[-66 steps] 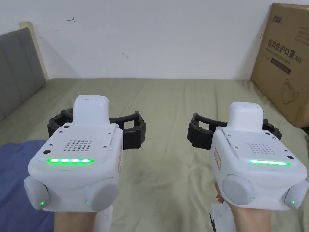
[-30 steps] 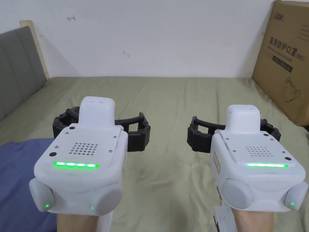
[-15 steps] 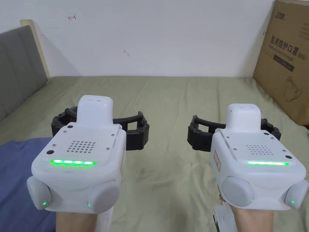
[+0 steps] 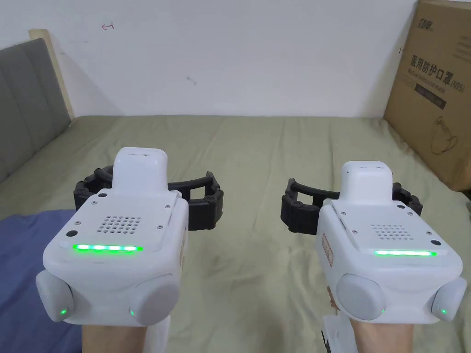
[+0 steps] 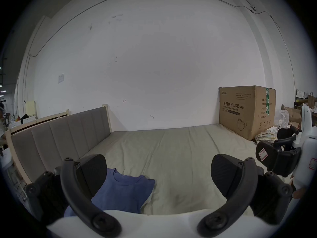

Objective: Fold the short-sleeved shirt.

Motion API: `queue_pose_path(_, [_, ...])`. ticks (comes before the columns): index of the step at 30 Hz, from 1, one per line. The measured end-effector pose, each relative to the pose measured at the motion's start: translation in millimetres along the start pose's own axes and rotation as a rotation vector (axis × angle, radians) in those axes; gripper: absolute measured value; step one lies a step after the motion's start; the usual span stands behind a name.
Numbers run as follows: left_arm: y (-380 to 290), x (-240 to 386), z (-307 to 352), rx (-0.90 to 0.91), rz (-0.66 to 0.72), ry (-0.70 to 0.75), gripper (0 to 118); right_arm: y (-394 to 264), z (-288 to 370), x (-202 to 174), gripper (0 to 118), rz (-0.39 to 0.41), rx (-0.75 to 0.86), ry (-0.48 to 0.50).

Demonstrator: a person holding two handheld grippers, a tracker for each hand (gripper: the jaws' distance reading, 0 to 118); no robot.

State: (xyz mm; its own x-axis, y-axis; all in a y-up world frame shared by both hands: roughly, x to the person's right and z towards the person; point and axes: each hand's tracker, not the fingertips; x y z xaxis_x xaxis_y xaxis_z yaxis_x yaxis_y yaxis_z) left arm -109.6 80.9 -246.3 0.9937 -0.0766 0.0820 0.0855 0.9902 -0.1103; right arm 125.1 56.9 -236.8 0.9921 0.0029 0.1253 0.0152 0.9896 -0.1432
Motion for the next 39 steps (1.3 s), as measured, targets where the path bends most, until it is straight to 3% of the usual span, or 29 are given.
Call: queue_pose_path(39, [-0.2,1.9,4.1,0.013,0.002,-0.011,118,-1.9,0.8,-3.8,118,0.041,-0.006,-0.017])
